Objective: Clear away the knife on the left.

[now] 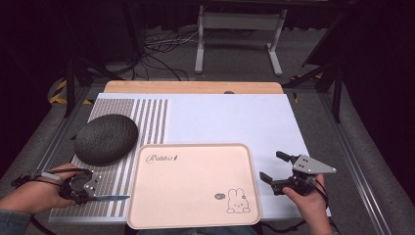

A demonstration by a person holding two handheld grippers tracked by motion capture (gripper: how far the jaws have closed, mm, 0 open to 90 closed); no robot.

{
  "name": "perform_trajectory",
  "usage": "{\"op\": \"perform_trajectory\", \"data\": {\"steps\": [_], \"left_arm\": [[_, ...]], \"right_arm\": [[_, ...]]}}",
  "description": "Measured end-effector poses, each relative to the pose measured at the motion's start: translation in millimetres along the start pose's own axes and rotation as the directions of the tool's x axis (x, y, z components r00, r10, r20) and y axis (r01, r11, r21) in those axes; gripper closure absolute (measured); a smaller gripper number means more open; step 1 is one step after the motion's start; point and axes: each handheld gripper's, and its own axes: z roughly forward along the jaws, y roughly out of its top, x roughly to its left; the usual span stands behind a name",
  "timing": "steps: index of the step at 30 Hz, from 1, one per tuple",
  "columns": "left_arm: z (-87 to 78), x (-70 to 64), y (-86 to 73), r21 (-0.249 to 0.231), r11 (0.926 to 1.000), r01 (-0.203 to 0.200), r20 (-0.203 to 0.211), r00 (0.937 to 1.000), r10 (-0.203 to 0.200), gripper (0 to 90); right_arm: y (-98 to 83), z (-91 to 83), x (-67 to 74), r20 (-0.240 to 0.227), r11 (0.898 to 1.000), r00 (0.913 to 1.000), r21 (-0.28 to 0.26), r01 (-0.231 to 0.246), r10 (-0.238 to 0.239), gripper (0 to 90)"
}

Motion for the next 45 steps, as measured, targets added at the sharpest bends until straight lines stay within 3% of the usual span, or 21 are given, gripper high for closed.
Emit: {"op": "perform_trajectory", "data": {"steps": [8,13,17,18,22,26,27,28,30,31,32,37,39,42,43,44,45], "left_arm": [[0.1,1.2,-3.1,-0.024,0.9995,0.019,0.009,0.9998,-0.019,77.2],[-2.1,2.9,-6.3,0.022,0.9978,0.063,0.007,0.998,-0.063,77.4],[-10.3,2.3,-13.5,-0.006,0.9951,0.099,0.004,0.9951,-0.099,77.5],[-13.9,1.9,-18.2,-0.039,0.9909,0.128,0.023,0.9916,-0.128,77.5],[-22.1,1.9,-23.3,-0.061,0.983,0.173,0.03,0.9847,-0.172,77.5],[-32.5,1.8,-27.6,-0.13,0.9641,0.231,0.048,0.9727,-0.227,77.5],[-37.3,2.5,-29.1,-0.167,0.9451,0.281,0.076,0.9595,-0.271,77.5],[-38.3,3.1,-29.5,-0.19,0.9361,0.296,0.093,0.9546,-0.283,77.5],[-39.7,2.9,-29.2,-0.196,0.9334,0.301,0.093,0.9532,-0.288,77.4],[-43.1,4.2,-28.0,-0.207,0.9133,0.351,0.124,0.9355,-0.331,77.5],[-43.1,4.2,-28.0,-0.207,0.9133,0.351,0.124,0.9355,-0.331,77.4],[-53.6,5.9,-24.2,-0.264,0.8615,0.434,0.184,0.8993,-0.397,77.5],[-56.7,6.9,-21.8,-0.283,0.8466,0.451,0.188,0.8917,-0.412,77.4],[-58.5,9.0,-17.2,-0.302,0.8128,0.498,0.212,0.8662,-0.453,77.4],[-59.1,9.8,-15.5,-0.309,0.7968,0.519,0.228,0.8538,-0.468,77.4],[-59.7,10.4,-13.4,-0.313,0.7857,0.534,0.245,0.8446,-0.476,77.5],[-60.4,10.5,-10.5,-0.313,0.7855,0.534,0.246,0.8446,-0.476,77.4]], "right_arm": [[0.0,0.0,-0.3,0.002,1.0,1.0,-0.002,-0.003,0.003,4.1],[0.3,-0.2,-0.1,0.002,1.0,1.0,-0.005,-0.001,0.001,4.3],[0.2,0.1,-0.8,0.003,1.0,1.0,-0.005,-0.005,0.005,4.3],[0.2,0.6,-0.6,0.001,1.0,1.0,-0.006,-0.004,0.004,4.3],[0.4,0.3,-0.1,0.004,1.0,1.0,-0.009,-0.004,0.004,4.3],[0.5,-0.5,-0.9,0.006,1.0,1.0,-0.013,-0.007,0.007,4.3],[0.5,-0.5,-1.0,0.007,1.0,1.0,-0.013,-0.007,0.007,4.3],[0.5,-0.6,-1.0,0.008,1.0,0.9999,-0.013,-0.007,0.007,4.3],[0.7,-0.8,-0.9,0.009,1.0,0.9999,-0.012,-0.006,0.006,4.3],[0.9,-1.1,-0.6,0.009,1.0,1.0,-0.013,-0.004,0.004,4.3],[0.9,-1.1,-0.6,0.009,1.0,1.0,-0.013,-0.004,0.004,4.3],[0.8,-1.2,-0.9,0.009,1.0,0.9999,-0.016,-0.008,0.008,4.3],[1.0,-1.3,-0.5,0.008,1.0,0.9999,-0.015,-0.006,0.006,4.3],[1.2,-1.0,-0.2,0.009,1.0,0.9999,-0.013,-0.004,0.004,4.5],[1.2,-1.0,-0.2,0.009,1.0,0.9999,-0.013,-0.004,0.004,4.5],[1.1,-1.0,-0.2,0.01,1.0,0.9999,-0.012,-0.003,0.003,4.5],[1.1,-1.1,-0.2,0.008,1.0,1.0,-0.012,-0.004,0.004,4.6]]}}
